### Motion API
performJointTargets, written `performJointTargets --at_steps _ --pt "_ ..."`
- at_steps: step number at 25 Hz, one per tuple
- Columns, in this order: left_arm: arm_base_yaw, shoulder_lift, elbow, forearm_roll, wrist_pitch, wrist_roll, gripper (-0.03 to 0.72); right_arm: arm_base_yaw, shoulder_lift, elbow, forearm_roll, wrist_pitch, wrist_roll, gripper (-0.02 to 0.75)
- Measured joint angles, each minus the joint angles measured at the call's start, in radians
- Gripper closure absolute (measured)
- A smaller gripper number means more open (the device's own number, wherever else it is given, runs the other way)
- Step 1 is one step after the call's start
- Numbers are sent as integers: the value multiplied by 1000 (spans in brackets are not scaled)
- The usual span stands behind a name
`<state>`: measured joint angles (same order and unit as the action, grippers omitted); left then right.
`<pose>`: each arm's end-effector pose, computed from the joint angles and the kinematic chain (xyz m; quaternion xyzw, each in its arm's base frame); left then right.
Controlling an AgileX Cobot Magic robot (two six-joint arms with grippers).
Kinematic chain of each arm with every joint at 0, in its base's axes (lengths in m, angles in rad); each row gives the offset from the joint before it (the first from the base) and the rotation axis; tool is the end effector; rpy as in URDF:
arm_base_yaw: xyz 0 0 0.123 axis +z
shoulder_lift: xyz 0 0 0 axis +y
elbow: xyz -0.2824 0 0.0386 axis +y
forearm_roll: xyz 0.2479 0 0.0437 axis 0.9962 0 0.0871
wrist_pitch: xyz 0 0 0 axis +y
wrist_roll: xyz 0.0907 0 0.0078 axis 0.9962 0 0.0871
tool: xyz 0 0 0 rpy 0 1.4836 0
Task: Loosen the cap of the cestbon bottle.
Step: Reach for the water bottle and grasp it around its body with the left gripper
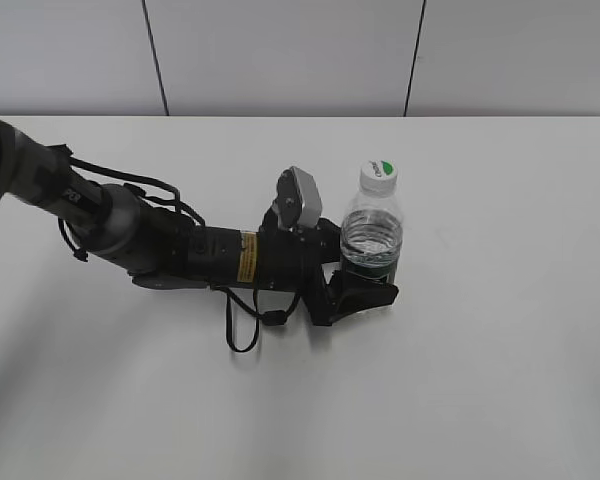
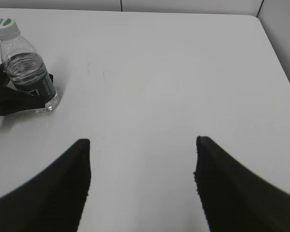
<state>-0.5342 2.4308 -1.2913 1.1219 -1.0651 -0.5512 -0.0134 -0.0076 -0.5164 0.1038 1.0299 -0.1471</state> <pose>0.3374 -0.2829 0.0498 0.5072 0.5992 -0.4341 0.4418 -0.0069 0.0082 0.2845 -0.0578 0.8355 0.0081 0.5464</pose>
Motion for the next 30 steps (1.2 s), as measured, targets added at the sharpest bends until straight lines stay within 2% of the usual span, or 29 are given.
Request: performJointTargets --at_steps 12,19,25,30 --pt "0 0 -1 -9 -2 2 157 0 0 0 0 0 0 221" --pt "0 0 -1 -2 -4 3 162 0 19 -17 19 -10 19 221" --pt "0 0 -5 31 -4 16 163 0 295 -88 158 -26 -2 221" --pt "0 0 -6 37 -2 22 163 0 560 -175 311 -40 -147 221"
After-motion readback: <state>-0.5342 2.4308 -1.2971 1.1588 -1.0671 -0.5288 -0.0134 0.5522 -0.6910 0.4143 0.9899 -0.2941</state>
